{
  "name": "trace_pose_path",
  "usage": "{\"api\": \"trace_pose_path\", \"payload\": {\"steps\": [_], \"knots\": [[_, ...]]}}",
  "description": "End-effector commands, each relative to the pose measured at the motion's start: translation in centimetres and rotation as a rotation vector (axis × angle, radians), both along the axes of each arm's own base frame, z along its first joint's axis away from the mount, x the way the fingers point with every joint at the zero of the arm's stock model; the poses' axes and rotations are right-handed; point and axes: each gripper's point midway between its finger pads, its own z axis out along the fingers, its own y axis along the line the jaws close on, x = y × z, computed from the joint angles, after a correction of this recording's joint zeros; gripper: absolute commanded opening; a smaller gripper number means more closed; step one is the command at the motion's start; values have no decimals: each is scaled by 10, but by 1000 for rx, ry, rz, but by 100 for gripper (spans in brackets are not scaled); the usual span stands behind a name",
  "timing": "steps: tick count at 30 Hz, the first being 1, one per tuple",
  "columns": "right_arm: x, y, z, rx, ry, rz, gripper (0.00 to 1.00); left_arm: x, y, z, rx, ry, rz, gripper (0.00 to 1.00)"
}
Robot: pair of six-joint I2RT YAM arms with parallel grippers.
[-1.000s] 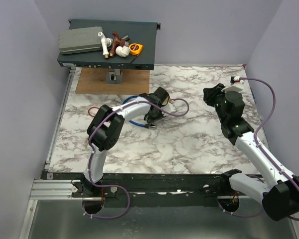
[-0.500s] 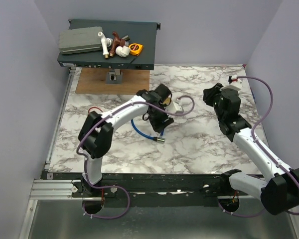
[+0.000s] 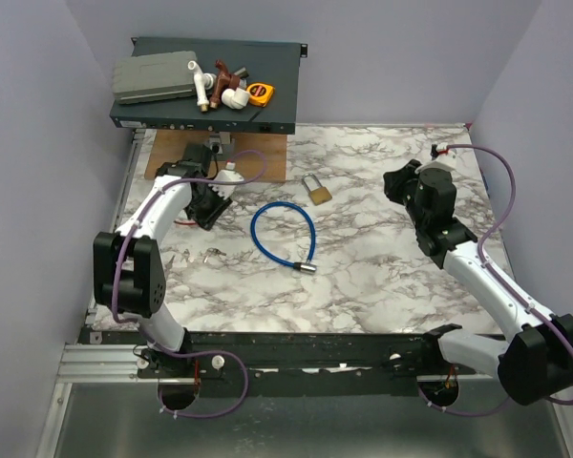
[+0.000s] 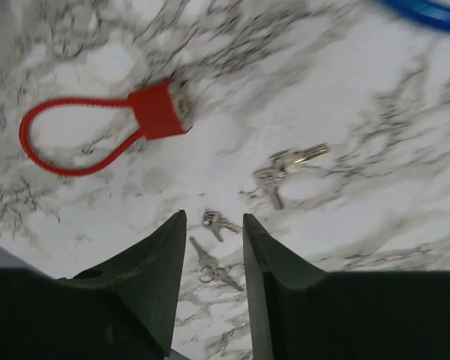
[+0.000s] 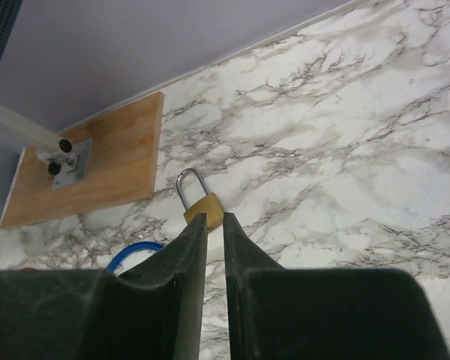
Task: Unlock with the key
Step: Move the lock to the center of the board.
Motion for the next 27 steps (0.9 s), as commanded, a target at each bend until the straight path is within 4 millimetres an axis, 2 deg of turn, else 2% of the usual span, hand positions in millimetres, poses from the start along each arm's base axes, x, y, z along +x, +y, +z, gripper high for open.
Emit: {"api": "trace_pose_path", "payload": {"steps": [1,4,6,10,12,21,27], "knots": [[-2,8,8,21,-36,34,14,30,78,-22,220,-85,119,31],[-3,9,11,22,-46,45,9,49,102,-29,311,-163,163,19],[-4,9,12,19,-53,47,6,64,111,-27,354,-236,192,11],[-8,9,12,19,-70,57,1,84,119,-26,403,-345,208,2],[-8,10,10,17,-71,60,1,89,123,-29,434,-380,188,1],[-9,11,11,22,-84,65,1,90,131,-69,581,-397,19,0],[-9,12,11,28,-86,68,1,98,120,-69,569,-381,2,0]]}}
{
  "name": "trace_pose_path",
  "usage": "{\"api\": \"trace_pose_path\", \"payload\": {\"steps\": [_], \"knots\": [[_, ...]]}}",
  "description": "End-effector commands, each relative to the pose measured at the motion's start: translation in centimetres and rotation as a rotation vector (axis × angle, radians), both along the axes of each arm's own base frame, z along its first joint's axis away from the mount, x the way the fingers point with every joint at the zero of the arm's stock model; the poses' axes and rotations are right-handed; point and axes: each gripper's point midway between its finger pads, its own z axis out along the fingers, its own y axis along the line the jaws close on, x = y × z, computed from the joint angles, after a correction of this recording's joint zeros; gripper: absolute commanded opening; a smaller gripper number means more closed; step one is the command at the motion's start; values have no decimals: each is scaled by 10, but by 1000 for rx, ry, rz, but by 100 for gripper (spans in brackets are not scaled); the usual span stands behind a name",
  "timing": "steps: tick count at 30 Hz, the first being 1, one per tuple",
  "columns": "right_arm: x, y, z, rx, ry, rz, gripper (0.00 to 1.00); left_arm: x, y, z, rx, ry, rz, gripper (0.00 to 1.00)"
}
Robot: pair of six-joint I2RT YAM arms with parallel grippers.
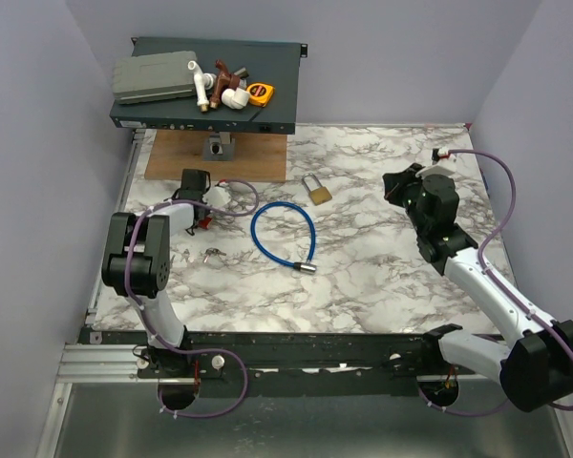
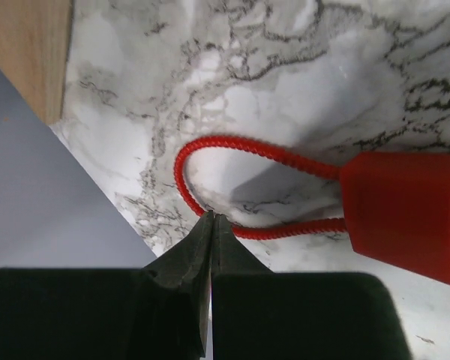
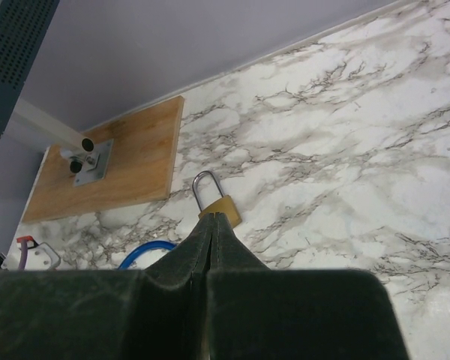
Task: Unlock with the key
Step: Move the lock to the center of the board.
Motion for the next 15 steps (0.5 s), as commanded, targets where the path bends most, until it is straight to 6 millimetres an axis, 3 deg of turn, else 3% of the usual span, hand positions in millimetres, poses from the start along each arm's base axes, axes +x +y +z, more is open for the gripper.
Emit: {"api": "trace_pose_path", "payload": {"steps": [1,6,15], "knots": [[-3,5,4,0,-28,27,1,23,-9,18,42,-63,-33,0],[-5,6,2,2,-26,31,1,24,-23,18,55,-63,-71,0],[-9,-2,7,-10,-36,0,1,1,-38,8,38,59,-81,0]]}}
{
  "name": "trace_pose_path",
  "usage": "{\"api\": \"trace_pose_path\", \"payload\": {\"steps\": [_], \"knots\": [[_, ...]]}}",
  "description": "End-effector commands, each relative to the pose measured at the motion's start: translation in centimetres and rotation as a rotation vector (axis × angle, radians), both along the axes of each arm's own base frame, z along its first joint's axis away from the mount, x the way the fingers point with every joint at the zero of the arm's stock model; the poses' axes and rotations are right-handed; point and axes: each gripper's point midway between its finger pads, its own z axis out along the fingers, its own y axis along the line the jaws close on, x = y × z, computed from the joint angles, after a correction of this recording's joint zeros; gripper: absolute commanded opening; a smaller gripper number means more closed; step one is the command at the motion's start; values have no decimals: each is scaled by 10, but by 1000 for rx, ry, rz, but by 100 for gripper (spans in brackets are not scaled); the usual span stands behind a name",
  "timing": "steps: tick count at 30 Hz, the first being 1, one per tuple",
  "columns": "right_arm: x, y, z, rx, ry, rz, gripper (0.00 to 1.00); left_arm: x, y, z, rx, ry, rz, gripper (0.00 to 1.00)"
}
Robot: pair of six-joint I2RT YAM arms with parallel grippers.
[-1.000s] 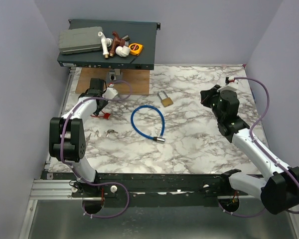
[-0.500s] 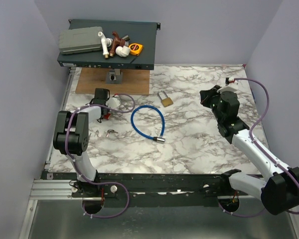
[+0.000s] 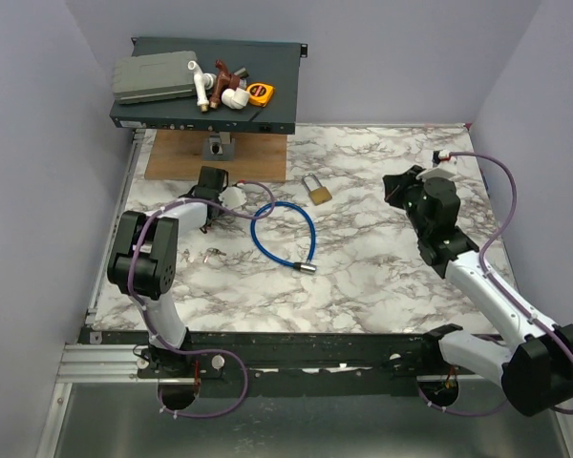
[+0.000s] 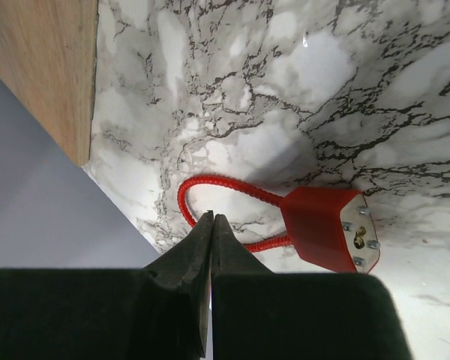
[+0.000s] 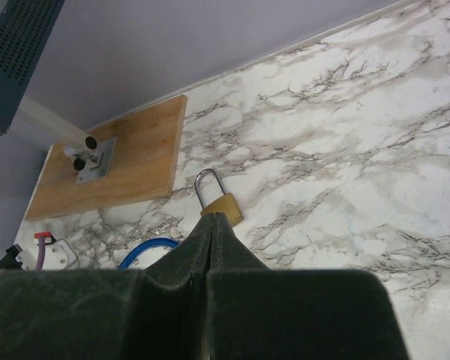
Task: Unlock with the key
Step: Move the lock to the center of the board.
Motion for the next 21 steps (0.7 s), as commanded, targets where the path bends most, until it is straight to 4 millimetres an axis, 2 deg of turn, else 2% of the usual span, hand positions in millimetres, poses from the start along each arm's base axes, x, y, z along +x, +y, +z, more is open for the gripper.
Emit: {"api": "trace_pose_path", "payload": {"steps": [1,14,21], "knots": [[-5,-3,8,-14,-30,-9,1,-11,2,-3,4,71,30,0],[-11,-10,18,-27,-54,-25,1,-33,-12,-26,45,174,39,0],[-12,-9,18,-26,-54,-23,1,-37,-30,-20,35,177,8,0]]}}
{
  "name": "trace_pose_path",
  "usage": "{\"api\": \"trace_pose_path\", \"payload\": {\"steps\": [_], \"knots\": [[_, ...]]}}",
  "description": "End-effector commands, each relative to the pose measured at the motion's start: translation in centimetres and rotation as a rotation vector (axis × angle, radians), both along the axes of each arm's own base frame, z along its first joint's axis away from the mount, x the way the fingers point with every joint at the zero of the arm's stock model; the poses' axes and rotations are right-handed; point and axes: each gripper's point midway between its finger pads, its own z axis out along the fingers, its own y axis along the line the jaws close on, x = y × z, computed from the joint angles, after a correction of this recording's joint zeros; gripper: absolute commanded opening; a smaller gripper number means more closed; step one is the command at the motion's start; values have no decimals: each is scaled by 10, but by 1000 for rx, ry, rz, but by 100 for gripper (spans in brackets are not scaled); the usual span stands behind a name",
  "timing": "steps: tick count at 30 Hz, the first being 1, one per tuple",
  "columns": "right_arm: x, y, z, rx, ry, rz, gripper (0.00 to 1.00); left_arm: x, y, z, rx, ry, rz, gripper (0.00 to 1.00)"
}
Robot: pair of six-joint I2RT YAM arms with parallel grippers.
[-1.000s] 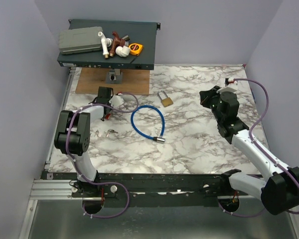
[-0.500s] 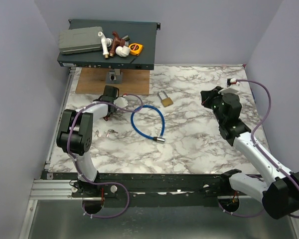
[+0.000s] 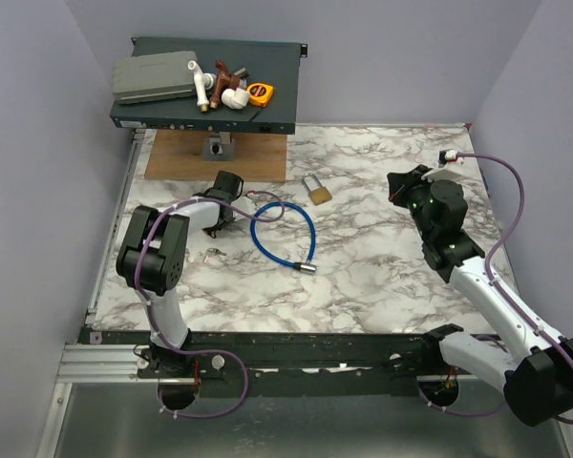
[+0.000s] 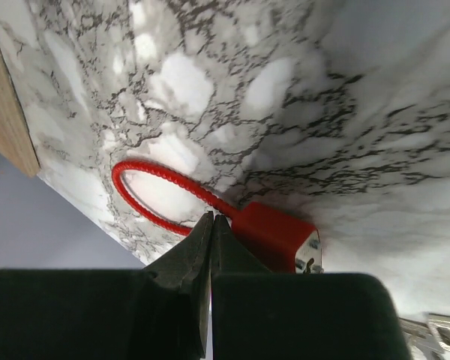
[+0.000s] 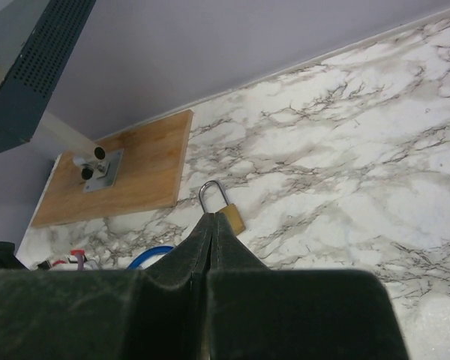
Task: Unlock with the key
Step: Move the lock to the center of the board.
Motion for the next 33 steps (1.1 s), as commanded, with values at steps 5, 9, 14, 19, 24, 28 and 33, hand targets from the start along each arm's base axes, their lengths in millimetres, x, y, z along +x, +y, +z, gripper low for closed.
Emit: {"api": "trace_pose_path", "payload": {"steps": [5,9,14,19,24,28,33], "knots": [[-5,-7,-5,-20,6,-29,1,-19,-35,12,0,47,-49,0],[-7,-9,-5,-26,5,-39,1,-41,-68,10,-25,111,-97,0],[-9,-14,-1,-29,-5,-60,1,-59,-94,9,-39,160,-130,0],[-12,-21,0,-31,-10,-90,1,-67,-117,10,-51,183,-166,0],[-16,-28,5,-25,-25,-121,1,-85,-151,-2,-74,243,-221,0],[-15,-30,6,-25,-21,-137,1,-102,-189,-9,-108,286,-276,0],[-14,-32,7,-26,-16,-151,0,-127,-233,-6,-186,377,-323,0]]}}
